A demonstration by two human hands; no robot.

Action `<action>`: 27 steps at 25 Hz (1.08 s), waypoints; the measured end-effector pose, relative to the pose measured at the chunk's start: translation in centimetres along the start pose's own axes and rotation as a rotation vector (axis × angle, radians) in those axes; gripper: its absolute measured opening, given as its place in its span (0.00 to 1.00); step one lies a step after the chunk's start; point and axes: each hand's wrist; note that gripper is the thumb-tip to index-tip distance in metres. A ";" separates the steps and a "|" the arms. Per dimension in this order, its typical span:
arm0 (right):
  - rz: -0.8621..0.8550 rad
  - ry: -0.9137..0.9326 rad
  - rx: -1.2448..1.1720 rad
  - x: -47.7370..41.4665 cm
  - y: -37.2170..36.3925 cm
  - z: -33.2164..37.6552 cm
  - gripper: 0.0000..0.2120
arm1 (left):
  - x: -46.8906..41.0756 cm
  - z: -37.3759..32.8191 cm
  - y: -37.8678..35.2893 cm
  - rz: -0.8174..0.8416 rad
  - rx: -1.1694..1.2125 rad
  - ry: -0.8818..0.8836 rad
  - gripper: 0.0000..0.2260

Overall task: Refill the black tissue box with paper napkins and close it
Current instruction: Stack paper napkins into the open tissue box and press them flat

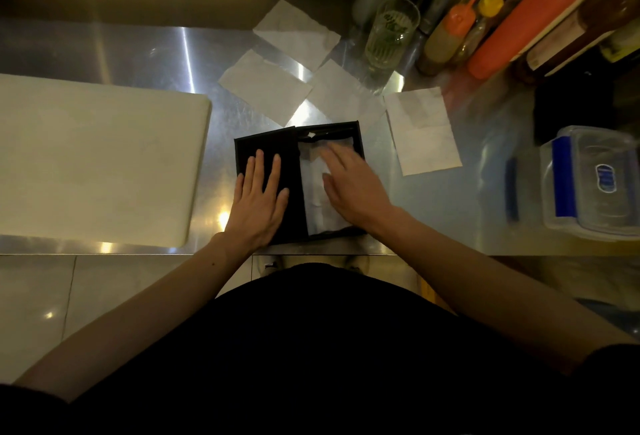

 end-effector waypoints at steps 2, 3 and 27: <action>-0.203 -0.069 -0.086 0.1 2.1 -2.0 0.19 | 0.1 0.0 -0.1 -0.012 0.002 0.011 0.28; -0.255 -0.159 -0.127 0.0 3.0 -3.6 0.18 | 0.1 -0.1 -0.2 -0.021 0.006 0.015 0.28; -0.278 -0.860 -0.096 -2.7 3.3 -15.9 0.07 | 0.5 -2.2 -0.7 -0.083 0.067 0.174 0.26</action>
Point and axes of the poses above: each hand's wrist, its own x-axis away from the middle knuckle, its own y-axis out of the back of the hand, z = x × y, and after that the axes turned 2 degrees about -z, right-handed
